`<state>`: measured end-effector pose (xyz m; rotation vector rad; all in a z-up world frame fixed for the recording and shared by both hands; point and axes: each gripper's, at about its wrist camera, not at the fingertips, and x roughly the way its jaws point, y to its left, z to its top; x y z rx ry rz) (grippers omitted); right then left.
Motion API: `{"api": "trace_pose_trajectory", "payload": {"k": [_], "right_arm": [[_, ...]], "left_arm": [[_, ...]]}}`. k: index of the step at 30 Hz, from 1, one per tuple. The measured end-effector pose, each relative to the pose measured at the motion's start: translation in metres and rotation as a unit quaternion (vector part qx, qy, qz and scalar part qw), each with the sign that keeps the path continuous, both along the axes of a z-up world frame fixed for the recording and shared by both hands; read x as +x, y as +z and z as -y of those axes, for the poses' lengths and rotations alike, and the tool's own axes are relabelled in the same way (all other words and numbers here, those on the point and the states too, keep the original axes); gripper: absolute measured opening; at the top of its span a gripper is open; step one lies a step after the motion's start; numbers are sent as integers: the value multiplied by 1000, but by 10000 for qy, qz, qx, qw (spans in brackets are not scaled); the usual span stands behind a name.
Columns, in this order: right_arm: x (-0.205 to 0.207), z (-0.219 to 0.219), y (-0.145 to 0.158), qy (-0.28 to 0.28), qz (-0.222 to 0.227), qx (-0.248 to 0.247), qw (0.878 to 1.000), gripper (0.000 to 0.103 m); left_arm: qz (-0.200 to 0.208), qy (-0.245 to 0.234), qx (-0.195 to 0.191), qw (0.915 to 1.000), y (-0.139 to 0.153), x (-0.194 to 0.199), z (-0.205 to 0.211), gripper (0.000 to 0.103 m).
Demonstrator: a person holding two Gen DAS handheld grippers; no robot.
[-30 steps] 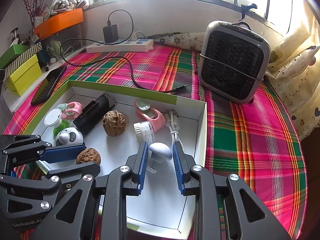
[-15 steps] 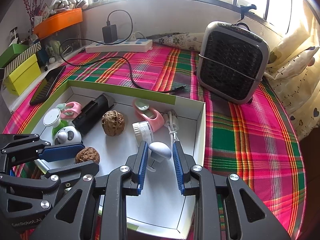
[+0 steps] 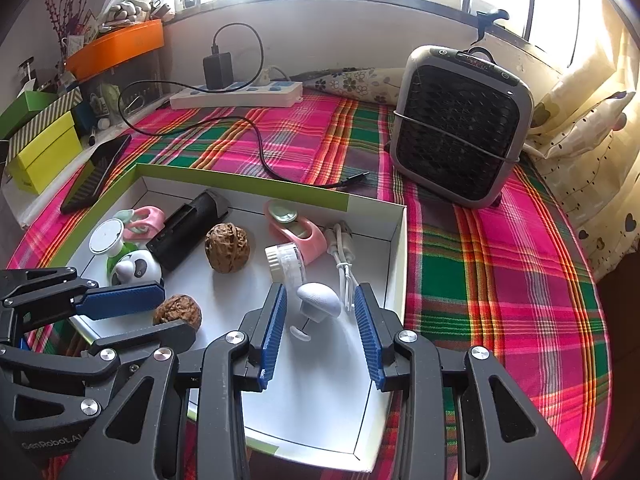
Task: Organize objects
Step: 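Open both tools, releasing the walnut and white knob in the box, then withdraw both open tools from the box back over the table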
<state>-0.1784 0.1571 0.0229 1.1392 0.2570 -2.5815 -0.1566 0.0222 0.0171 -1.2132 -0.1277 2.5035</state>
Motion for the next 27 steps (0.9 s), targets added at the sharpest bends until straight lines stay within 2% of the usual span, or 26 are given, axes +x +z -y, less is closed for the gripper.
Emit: {"api": "trace_pose_trajectory", "payload": {"k": [5,27], "right_arm": [[3,0,2,-12,2,-66,10000,40],[20,-5,13,-149,-93,-191,9997,41]], "left_arm": [[-34,42,-1,10000,3,2,2,35],[-161,238,-42,9996,16,19,8,35]]}}
